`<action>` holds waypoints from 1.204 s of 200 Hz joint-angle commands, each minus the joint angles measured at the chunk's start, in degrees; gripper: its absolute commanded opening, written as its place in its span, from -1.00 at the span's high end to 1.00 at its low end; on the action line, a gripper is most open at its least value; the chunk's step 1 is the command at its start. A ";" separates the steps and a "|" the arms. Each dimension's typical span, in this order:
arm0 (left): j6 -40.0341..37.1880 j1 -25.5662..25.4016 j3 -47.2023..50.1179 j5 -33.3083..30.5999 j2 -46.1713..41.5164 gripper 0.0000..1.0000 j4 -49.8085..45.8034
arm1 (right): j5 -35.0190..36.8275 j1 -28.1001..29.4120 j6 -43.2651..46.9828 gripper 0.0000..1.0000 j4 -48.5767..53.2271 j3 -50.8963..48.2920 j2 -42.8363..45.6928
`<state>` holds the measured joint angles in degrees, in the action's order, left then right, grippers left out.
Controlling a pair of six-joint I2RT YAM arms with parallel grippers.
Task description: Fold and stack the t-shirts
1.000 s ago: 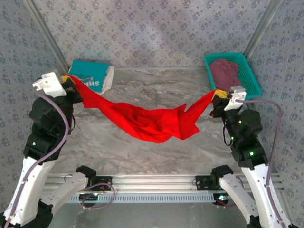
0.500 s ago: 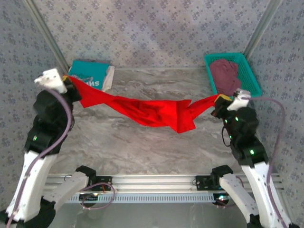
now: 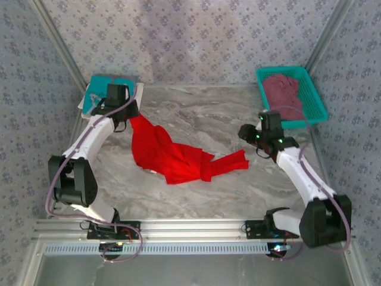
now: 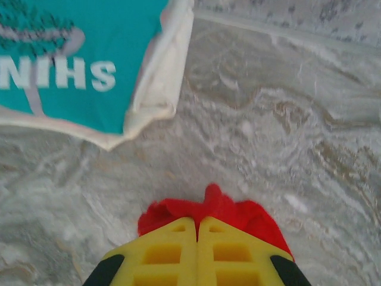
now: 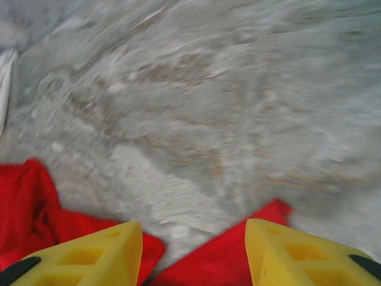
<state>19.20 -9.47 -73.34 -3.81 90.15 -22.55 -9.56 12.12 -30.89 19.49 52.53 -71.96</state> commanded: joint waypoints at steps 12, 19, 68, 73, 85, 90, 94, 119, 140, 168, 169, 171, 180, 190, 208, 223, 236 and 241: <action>3.11 0.11 8.23 0.31 -7.02 1.00 5.00 | -9.96 7.12 4.25 -0.06 -2.65 7.75 -12.25; 3.49 0.15 10.48 -0.53 -8.50 1.00 5.81 | -11.78 8.05 3.60 -0.07 -3.11 9.24 -15.31; 4.00 0.98 16.61 -3.19 -13.38 1.00 7.18 | -15.67 12.81 -3.29 -0.08 -4.28 15.32 -32.01; 3.98 1.07 16.93 -3.22 -13.52 1.00 7.48 | -15.74 12.99 -4.10 -0.09 -5.26 15.32 -32.65; 4.07 1.20 17.18 -3.04 -13.60 1.00 7.64 | -16.62 13.41 -4.70 -0.08 -6.15 15.21 -34.08; 4.09 1.27 17.13 -2.74 -13.44 1.00 7.61 | -16.80 13.71 -4.70 -0.08 -6.11 15.31 -34.56; 4.13 1.30 17.20 -2.54 -13.31 1.00 7.67 | -16.74 14.00 -4.70 -0.08 -6.03 15.32 -34.82; 4.00 1.39 17.18 -1.42 -12.04 1.00 8.47 | -16.36 15.73 -3.56 -0.05 -6.02 17.28 -37.23; 4.15 1.37 17.00 -0.42 -10.99 1.00 8.52 | -16.28 16.34 -4.34 0.01 -7.22 17.43 -39.19; 5.27 1.59 17.97 -0.47 -11.59 1.00 9.28 | -15.45 17.12 -4.53 0.03 -7.60 18.43 -40.53; 5.30 1.62 17.97 -0.48 -11.67 1.00 9.28 | -15.33 17.18 -4.48 0.03 -7.61 18.46 -40.53; 5.31 1.62 18.01 -0.38 -11.75 1.00 9.32 | -15.07 17.20 -4.45 0.03 -7.51 18.48 -40.58; 5.32 1.62 18.23 -0.44 -12.14 1.00 9.44 | -14.22 17.36 -4.27 0.03 -7.13 18.66 -40.71; 5.40 1.60 18.90 -0.65 -12.63 1.00 10.03 | -13.93 17.41 -4.26 0.04 -7.40 18.34 -40.71; 5.83 1.86 19.31 -0.82 -12.92 1.00 10.61 | -13.28 17.28 -4.11 0.08 -7.24 18.20 -40.72; 5.77 1.92 18.85 -0.28 -12.93 1.00 10.07 | -11.53 17.57 -3.71 0.10 -6.91 17.73 -40.16; 5.83 1.95 19.43 -0.31 -13.35 1.00 10.47 | -10.25 17.80 -3.09 0.10 -6.54 17.64 -40.24; 5.93 1.95 19.83 -0.64 -13.61 1.00 10.76 | -10.03 17.83 -2.84 0.10 -5.82 18.04 -40.58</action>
<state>24.16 -7.86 -53.91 -5.08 78.52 -13.34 -22.61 29.26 -34.68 11.97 69.58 -111.90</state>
